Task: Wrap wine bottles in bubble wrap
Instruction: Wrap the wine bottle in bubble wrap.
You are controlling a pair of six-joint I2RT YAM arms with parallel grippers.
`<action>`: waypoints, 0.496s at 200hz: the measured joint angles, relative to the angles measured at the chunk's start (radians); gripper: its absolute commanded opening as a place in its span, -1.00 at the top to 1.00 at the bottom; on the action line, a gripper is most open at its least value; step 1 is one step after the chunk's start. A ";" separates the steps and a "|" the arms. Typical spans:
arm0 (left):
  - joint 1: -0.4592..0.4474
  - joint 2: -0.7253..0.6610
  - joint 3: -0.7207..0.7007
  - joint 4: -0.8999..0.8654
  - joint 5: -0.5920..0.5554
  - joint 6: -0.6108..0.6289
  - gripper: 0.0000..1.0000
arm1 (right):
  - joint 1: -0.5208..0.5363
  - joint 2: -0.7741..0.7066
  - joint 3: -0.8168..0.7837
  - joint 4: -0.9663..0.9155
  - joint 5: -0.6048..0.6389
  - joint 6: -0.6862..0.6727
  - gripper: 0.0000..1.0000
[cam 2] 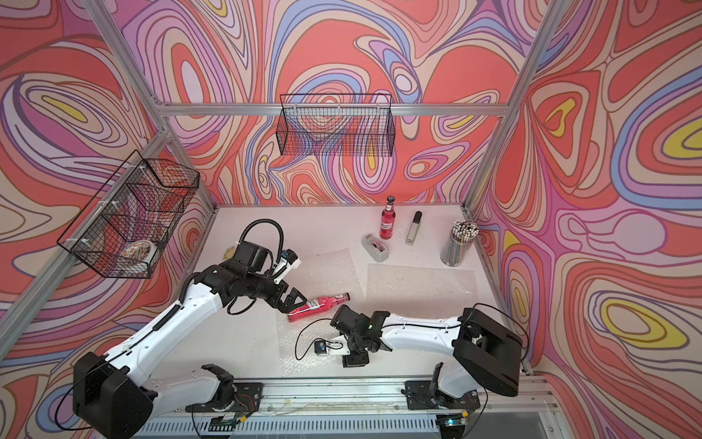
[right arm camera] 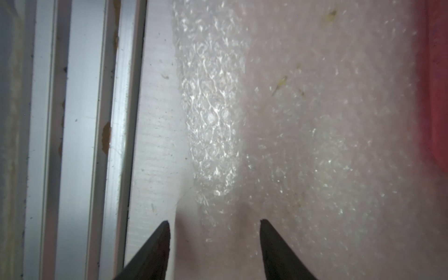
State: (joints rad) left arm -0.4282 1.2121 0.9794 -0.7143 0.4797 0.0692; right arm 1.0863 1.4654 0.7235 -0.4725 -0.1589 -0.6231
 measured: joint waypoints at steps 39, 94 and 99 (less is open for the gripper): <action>0.000 0.003 -0.004 0.000 0.011 -0.006 -0.98 | 0.012 0.033 0.010 -0.010 0.040 -0.018 0.18; 0.000 0.023 -0.004 0.000 0.010 -0.006 -0.98 | 0.015 0.072 0.049 -0.013 0.074 -0.024 0.87; 0.000 0.023 -0.004 0.000 0.010 -0.006 -0.98 | 0.015 0.074 0.053 -0.015 0.076 -0.024 0.96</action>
State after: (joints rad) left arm -0.4282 1.2350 0.9756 -0.7143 0.4892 0.0635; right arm 1.1011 1.5394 0.7761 -0.4873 -0.0830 -0.6476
